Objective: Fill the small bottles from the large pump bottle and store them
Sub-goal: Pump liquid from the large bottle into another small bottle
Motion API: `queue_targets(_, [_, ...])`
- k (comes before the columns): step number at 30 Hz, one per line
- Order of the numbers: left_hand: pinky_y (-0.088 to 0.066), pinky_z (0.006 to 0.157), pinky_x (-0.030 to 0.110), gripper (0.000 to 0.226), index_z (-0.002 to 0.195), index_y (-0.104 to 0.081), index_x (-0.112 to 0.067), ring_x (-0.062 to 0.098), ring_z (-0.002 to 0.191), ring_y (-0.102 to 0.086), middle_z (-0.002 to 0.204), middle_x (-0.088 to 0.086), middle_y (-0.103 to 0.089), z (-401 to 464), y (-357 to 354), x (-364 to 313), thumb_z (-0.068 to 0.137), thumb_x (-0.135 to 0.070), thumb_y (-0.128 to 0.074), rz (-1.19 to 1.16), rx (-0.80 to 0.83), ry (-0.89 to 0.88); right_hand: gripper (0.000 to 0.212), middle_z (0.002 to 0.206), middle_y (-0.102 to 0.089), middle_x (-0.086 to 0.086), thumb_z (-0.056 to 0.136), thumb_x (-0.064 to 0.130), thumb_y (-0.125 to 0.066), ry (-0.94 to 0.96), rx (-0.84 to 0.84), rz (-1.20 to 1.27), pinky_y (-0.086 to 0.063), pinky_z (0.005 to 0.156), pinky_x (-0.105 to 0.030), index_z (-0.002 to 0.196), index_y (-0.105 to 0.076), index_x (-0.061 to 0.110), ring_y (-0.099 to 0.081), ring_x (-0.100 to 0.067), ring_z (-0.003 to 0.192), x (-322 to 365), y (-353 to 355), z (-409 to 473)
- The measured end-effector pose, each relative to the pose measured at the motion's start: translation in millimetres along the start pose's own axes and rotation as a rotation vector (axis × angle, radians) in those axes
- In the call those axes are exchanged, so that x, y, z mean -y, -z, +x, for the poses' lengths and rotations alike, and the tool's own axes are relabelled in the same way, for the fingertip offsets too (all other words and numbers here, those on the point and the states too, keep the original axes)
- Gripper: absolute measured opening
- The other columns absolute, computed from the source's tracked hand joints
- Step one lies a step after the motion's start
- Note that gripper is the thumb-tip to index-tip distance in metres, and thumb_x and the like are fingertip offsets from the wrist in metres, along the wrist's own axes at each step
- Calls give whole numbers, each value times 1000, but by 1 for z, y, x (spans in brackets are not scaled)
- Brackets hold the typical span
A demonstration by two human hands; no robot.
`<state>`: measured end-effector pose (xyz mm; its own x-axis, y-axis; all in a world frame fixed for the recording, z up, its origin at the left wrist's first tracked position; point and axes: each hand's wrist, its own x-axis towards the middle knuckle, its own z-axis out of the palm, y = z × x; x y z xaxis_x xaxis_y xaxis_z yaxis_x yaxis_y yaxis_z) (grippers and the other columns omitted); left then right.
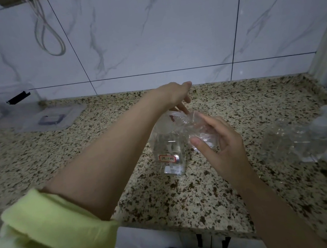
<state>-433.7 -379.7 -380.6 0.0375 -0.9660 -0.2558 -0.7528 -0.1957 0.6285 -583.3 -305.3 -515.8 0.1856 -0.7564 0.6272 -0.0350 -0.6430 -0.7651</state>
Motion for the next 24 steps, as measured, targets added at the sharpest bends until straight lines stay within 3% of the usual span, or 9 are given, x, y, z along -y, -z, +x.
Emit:
queue_targets(2, [-46,93,38,62,113,-68,-18,25,99,-67,82,-2,-75,1,1,0,104,-54,-19,10,16,1,57,125,-65,7,90,36,-72,-1,-7,0,-52,104,-48,143,-56,25,-62,-21,121,-1,0,0])
queue_targets(5, [-46,79,34,61,115,-67,-18,22,98,-68,85,-1,-76,2,3,2,104,-54,-19,-28,19,-2,58,123,-65,3,90,35,-72,-2,-2,-5,-53,102,-49,144,-56,21,-63,-24,118,-2,1,0])
queue_targets(8, [-43,101,41,62,111,-68,-16,26,104,-65,79,-3,-74,4,-1,4,104,-54,-19,18,19,-2,58,123,-65,3,90,34,-72,11,4,-17,-53,102,-46,144,-56,18,-63,-23,118,-1,0,0])
queue_targets(9, [-43,101,40,62,112,-68,-16,26,103,-65,80,-3,-74,4,-1,3,105,-53,-19,24,15,2,58,124,-65,3,90,33,-72,19,-2,-13,-53,103,-46,144,-56,18,-63,-23,118,-1,0,0])
queue_targets(12, [-46,76,31,61,116,-67,-14,21,93,-68,86,1,-76,6,1,4,106,-51,-20,-29,9,-16,58,123,-65,1,90,34,-72,20,-14,3,-54,101,-50,143,-56,19,-63,-26,117,-2,0,0])
queue_targets(16, [-48,90,35,61,107,-70,-15,24,98,-67,83,0,-75,6,2,6,105,-52,-21,-31,25,2,58,123,-65,5,90,38,-72,5,-6,-14,-52,102,-50,143,-57,23,-63,-24,117,-1,0,0])
queue_targets(19, [-45,70,29,61,115,-67,-12,23,93,-69,83,2,-75,4,3,4,106,-50,-20,-77,21,7,57,122,-65,6,89,38,-72,-2,-20,-7,-54,101,-48,142,-57,25,-63,-21,117,2,0,-1])
queue_targets(22, [-52,82,34,63,114,-67,-7,29,101,-67,82,5,-73,2,2,2,107,-49,-21,-65,40,4,57,122,-64,6,89,38,-72,-15,-10,-4,-53,102,-47,143,-57,24,-62,-21,118,3,1,-1])
queue_targets(24, [-50,71,31,61,116,-66,-8,25,96,-67,84,4,-74,1,2,2,107,-48,-21,-91,26,2,56,123,-64,9,89,39,-71,-18,-20,8,-53,103,-47,142,-56,30,-62,-19,120,4,0,-2])
